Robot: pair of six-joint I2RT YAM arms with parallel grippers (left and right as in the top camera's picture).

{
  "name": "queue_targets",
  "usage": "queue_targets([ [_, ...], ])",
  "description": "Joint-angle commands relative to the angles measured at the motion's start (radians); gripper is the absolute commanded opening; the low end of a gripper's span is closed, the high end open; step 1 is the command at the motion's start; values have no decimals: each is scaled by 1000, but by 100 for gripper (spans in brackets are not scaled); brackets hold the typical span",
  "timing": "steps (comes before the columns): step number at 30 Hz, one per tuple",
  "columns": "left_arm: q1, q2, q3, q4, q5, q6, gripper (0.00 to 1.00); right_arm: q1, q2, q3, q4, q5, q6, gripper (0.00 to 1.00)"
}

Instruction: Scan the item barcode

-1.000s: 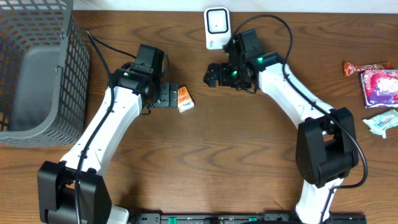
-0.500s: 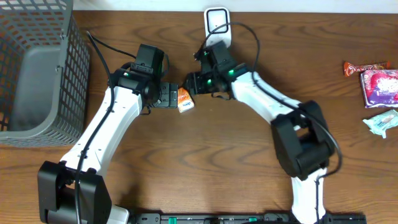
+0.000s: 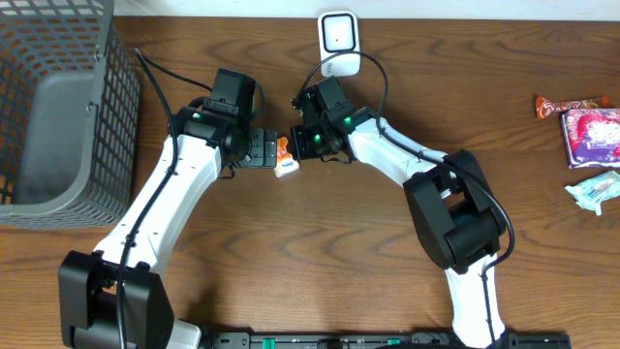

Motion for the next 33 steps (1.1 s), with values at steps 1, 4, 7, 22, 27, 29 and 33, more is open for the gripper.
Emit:
queue_targets([
  [1, -2, 5, 4, -3, -13, 13, 98, -5, -1, -1, -19, 5, -2, 1],
  [4, -2, 5, 4, -3, -13, 13, 98, -26, -8, 0, -85, 64, -2, 1],
  [7, -2, 5, 4, -3, -13, 13, 98, -63, -35, 0, -172, 158, -1, 1],
  [22, -2, 5, 4, -3, -13, 13, 98, -195, -227, 0, -307, 159, -21, 15],
  [27, -2, 5, 4, -3, -13, 13, 98, -163, -216, -1, -309, 146, -32, 42],
  [29, -2, 5, 4, -3, -13, 13, 98, -148, -207, -1, -310, 147, -32, 45],
  [33, -2, 5, 4, -3, -13, 13, 98, -126, -181, -5, -312, 147, -31, 52],
])
